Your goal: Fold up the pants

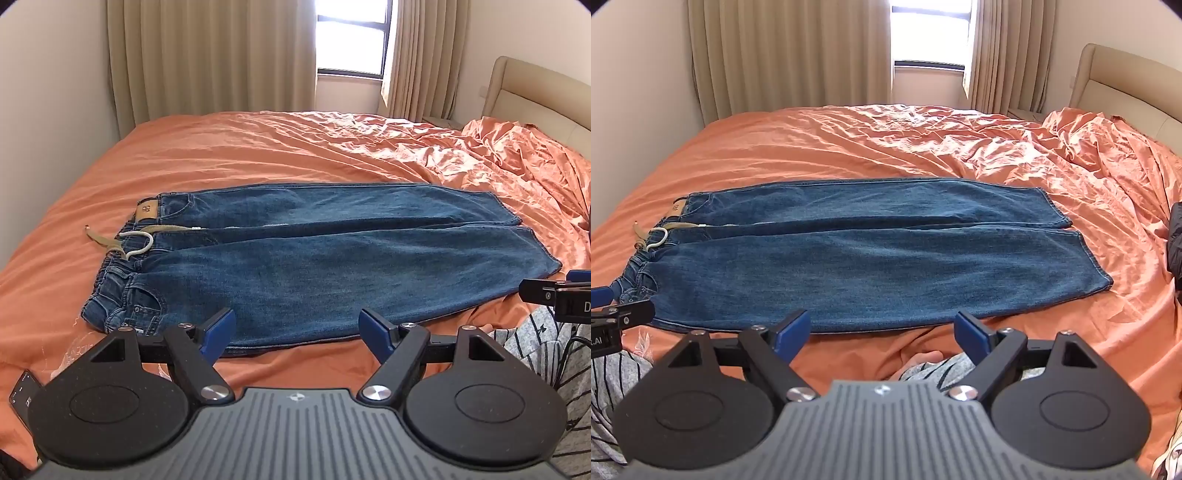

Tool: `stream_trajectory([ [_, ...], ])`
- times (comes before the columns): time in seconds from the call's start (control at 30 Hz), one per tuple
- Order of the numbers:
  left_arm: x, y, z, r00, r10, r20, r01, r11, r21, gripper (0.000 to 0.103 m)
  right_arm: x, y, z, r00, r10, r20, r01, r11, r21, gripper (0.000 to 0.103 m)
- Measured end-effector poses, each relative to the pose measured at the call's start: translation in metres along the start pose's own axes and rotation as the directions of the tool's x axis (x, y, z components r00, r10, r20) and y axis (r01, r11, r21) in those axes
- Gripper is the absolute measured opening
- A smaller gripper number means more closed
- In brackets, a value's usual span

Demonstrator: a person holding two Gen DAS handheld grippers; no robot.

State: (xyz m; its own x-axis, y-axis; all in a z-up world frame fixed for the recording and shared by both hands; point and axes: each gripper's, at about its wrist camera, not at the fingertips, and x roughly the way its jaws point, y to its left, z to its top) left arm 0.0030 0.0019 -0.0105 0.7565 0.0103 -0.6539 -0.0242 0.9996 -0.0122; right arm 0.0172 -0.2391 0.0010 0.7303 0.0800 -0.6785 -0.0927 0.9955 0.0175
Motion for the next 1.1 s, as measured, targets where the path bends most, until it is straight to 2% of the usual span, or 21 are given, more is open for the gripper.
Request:
stream_trajectory([
  [1.1, -0.0022, 0.0083, 0.0003, 1.000, 0.015, -0.013, -0.015, 1.000, -0.018, 0.089, -0.0045, 0.0037, -0.0007, 1.000, -0.004, 0.009, 0.004, 1.000, -0.008, 0.081],
])
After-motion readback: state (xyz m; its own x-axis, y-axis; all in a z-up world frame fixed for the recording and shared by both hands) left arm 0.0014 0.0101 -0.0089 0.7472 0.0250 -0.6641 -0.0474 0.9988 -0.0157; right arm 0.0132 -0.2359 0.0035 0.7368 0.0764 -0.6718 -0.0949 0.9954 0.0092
